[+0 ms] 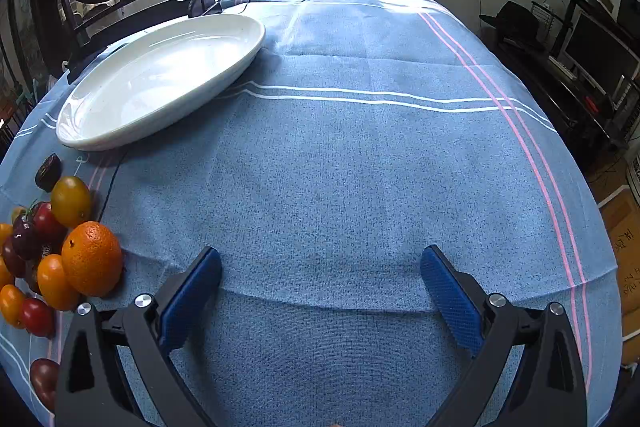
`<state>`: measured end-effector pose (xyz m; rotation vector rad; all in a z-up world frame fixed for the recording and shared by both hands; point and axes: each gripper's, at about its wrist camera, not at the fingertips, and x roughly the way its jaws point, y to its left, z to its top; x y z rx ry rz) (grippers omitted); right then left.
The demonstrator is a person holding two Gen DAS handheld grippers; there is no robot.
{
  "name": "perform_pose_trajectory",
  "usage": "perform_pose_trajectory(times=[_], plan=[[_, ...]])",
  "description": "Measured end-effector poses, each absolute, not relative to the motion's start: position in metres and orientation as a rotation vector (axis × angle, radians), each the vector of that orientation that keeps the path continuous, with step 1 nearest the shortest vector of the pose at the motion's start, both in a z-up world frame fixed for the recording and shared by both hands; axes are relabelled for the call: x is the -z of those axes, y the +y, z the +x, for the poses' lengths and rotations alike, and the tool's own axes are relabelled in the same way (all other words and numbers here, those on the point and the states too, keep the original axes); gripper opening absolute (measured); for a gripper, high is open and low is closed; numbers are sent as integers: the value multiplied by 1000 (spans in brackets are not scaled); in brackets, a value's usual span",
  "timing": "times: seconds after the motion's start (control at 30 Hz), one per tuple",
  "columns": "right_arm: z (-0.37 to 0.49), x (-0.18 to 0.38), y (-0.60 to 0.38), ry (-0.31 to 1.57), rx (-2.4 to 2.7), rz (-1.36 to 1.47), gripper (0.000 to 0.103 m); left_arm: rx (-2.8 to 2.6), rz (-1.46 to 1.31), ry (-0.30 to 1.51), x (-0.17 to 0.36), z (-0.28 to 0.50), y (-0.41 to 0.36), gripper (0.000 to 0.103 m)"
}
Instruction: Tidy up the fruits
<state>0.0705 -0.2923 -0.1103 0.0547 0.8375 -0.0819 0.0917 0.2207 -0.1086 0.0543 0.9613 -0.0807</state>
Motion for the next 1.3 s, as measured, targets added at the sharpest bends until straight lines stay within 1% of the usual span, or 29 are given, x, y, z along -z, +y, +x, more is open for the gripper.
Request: perform_pose_trajectory(times=[0.23, 0.27, 0.33, 0.43, 0.57, 0.63, 0.77, 0.9, 1.1, 1.2, 1.3], plan=[[71, 110, -292, 838, 82, 55, 100, 35, 54, 966, 106, 94, 221, 99], [71, 110, -292, 838, 82, 54, 100, -26, 77, 944, 101, 92, 219, 99], [71, 110, -292, 838, 83, 52, 100, -129, 161, 822, 82, 84, 208, 98], [65, 103, -287, 805, 99, 21, 100, -123, 202, 705, 46, 67, 179, 98], [47, 60, -267, 671, 42, 3, 100, -8, 241, 573, 3, 43, 116, 98], [40, 34, -254, 611, -3, 22, 100, 83, 244, 566, -7, 39, 80, 98], [39, -3, -222, 555, -31, 24, 100, 217, 235, 634, -5, 43, 19, 98], [36, -18, -201, 510, -103, 41, 100, 181, 269, 617, 3, 46, -16, 98], [38, -13, -199, 476, -164, 74, 100, 104, 330, 565, -4, 50, -32, 98], [44, -4, -203, 519, -190, 98, 100, 92, 322, 544, -7, 55, -30, 98], [40, -5, -204, 489, -178, 85, 100, 99, 297, 539, -5, 60, -29, 98]])
